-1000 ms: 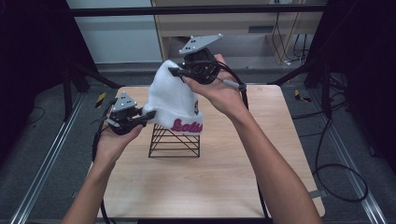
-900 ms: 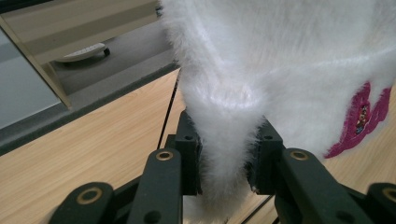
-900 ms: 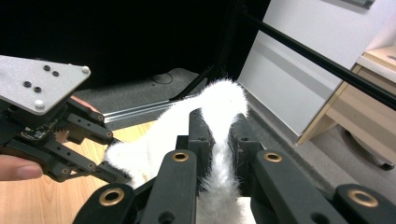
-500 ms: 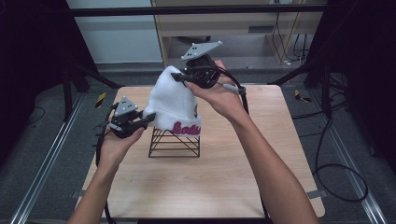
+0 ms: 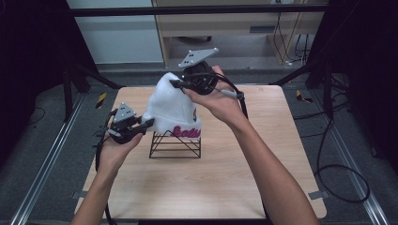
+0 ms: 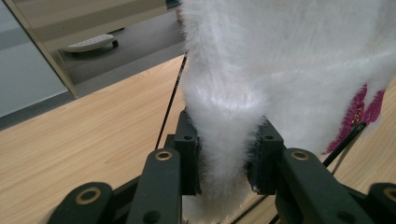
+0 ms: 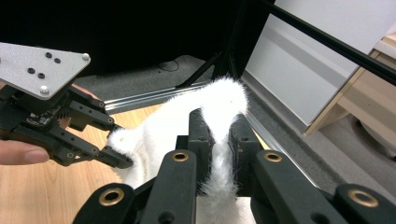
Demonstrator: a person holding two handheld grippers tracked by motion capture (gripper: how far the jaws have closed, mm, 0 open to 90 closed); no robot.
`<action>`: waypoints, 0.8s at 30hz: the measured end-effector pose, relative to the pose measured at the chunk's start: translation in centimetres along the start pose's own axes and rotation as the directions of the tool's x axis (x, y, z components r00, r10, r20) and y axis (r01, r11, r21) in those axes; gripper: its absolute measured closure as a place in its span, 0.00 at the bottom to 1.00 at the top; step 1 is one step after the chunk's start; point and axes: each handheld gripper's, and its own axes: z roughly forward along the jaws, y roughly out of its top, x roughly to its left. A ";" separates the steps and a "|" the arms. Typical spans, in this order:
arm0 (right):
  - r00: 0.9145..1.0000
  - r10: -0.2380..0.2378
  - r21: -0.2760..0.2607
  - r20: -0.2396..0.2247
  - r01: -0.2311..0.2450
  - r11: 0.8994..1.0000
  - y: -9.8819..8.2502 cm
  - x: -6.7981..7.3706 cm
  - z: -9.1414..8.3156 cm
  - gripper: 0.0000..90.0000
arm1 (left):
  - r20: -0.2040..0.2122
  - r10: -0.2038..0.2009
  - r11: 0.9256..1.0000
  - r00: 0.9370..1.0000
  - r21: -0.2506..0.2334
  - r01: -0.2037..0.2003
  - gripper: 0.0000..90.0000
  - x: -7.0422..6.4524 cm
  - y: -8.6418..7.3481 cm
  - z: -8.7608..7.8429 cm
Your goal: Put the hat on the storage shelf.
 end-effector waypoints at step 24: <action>1.000 -0.013 0.014 -0.026 0.014 1.000 -0.1 0.9 0.2 0.92 | 0.012 0.006 1.000 1.000 0.007 -0.006 0.76 0.1 -1.2 -0.3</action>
